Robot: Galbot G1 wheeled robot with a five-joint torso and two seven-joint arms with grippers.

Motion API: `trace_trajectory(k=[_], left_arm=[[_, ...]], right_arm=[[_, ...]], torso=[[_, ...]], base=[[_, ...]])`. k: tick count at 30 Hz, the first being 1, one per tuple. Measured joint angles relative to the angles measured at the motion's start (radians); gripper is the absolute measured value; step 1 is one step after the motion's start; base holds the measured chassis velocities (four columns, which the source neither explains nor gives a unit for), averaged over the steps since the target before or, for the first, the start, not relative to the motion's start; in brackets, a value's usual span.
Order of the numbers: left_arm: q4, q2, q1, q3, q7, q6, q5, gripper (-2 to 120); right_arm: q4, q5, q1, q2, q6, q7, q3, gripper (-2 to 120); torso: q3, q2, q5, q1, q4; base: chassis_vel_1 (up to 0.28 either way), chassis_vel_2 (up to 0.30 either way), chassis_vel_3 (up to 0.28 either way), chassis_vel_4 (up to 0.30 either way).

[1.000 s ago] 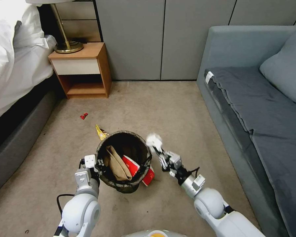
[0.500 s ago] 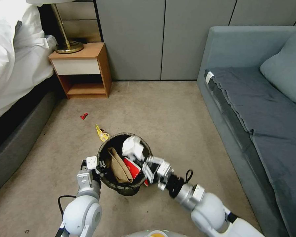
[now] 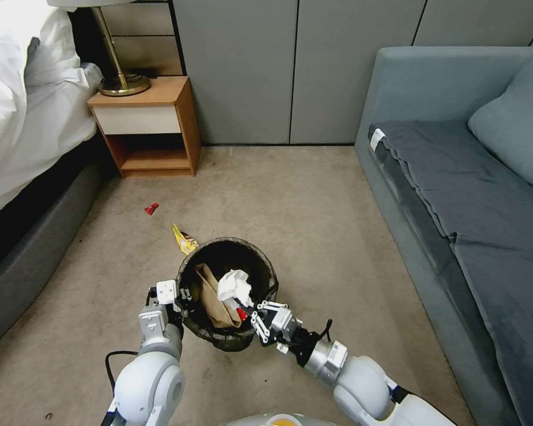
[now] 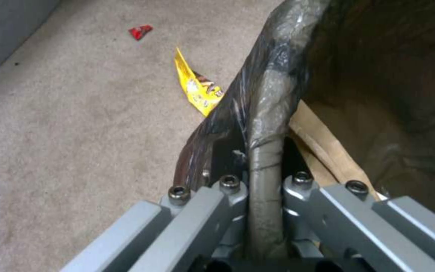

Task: Pick up the trash bin, then pick up the garbage from the floor and place it into the trash bin.

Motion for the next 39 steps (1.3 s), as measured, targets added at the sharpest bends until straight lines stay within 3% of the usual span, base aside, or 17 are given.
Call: trace_trajectory(k=[7,13,20,25,29,32,33,39], left_arm=[[-0.003,-0.003,0.001,-0.001,0.0,0.0,-0.002,0],[-0.004,-0.007,0.0,0.0,0.0,-0.001,-0.001,0],[-0.013,-0.005,0.001,-0.004,0.0,-0.001,-0.003,0],[-0.014,-0.007,0.001,-0.002,0.0,0.0,-0.003,0],[-0.014,-0.012,0.002,0.003,0.001,0.0,0.001,0],[-0.014,-0.012,0.002,0.004,0.001,0.0,0.001,0],[-0.014,-0.012,0.002,0.005,0.001,0.0,0.001,0],[-0.02,-0.012,0.001,0.005,0.001,0.0,0.002,0]], right_arm=[[-0.02,0.002,0.037,0.012,-0.022,0.034,0.007,3],[-0.035,0.008,0.069,0.025,-0.036,0.049,0.004,22],[-0.048,0.015,0.089,0.015,-0.047,0.053,-0.015,54],[-0.049,0.014,0.09,0.008,-0.049,0.053,-0.022,65],[-0.047,0.027,0.084,-0.008,-0.062,0.054,-0.03,86],[-0.045,0.031,0.083,-0.012,-0.064,0.054,-0.033,91],[-0.044,0.032,0.08,-0.017,-0.067,0.054,-0.037,97],[-0.039,0.04,0.076,-0.026,-0.079,0.055,-0.056,100]], torso=[[0.0,0.0,0.0,0.0,-0.0001],[0.0,0.0,0.0,0.0,0.0],[0.0,0.0,0.0,0.0,0.0],[0.0,0.0,0.0001,0.0,0.0],[0.0,0.0,0.0,0.0,-0.0001],[0.0,0.0,0.0,0.0,-0.0001],[0.0,0.0,0.0,0.0,-0.0001],[0.0,0.0,0.0,0.0,0.0]], base=[[0.0,0.0,0.0,0.0],[0.0,0.0,0.0,0.0],[0.0,0.0,0.0,0.0],[0.0,0.0,0.0,0.0],[0.0,0.0,0.0,0.0],[0.0,0.0,0.0,0.0],[0.0,0.0,0.0,0.0],[0.0,0.0,0.0,0.0]])
